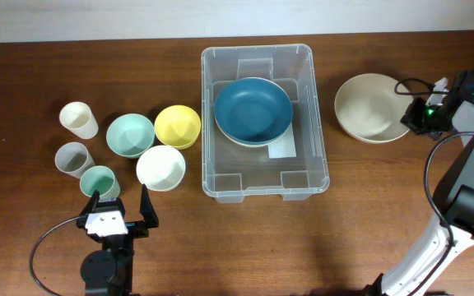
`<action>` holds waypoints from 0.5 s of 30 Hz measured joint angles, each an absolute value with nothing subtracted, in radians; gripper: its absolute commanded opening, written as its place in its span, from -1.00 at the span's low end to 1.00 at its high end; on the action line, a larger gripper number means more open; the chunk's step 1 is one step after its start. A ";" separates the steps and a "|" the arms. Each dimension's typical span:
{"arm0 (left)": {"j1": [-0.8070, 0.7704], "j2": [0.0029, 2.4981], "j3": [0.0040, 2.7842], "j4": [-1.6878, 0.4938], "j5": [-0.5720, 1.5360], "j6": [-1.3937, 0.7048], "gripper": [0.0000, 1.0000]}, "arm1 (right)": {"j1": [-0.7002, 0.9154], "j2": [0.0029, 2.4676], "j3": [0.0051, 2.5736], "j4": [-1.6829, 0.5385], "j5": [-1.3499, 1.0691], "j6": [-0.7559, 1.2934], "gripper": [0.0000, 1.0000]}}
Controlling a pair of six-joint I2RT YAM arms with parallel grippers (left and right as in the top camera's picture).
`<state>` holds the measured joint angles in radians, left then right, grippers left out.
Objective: Pack container
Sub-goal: 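Grasp the cream bowl rim with the right gripper and lift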
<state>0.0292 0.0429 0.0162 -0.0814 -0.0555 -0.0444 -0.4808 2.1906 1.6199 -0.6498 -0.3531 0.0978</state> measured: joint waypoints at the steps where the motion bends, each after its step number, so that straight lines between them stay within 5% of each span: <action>1: 0.029 0.043 0.016 -0.081 -0.056 -0.044 0.99 | -0.481 2.174 1.620 -0.649 -0.348 0.098 -0.92; 15: 0.029 0.043 0.016 -0.081 -0.056 -0.044 0.99 | -0.458 1.838 1.620 -0.678 -0.503 0.102 -0.92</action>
<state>0.0292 0.0429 0.0162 -0.0814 -0.0555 -0.0444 -0.4580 1.8381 1.6199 -0.6781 -0.5026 0.1020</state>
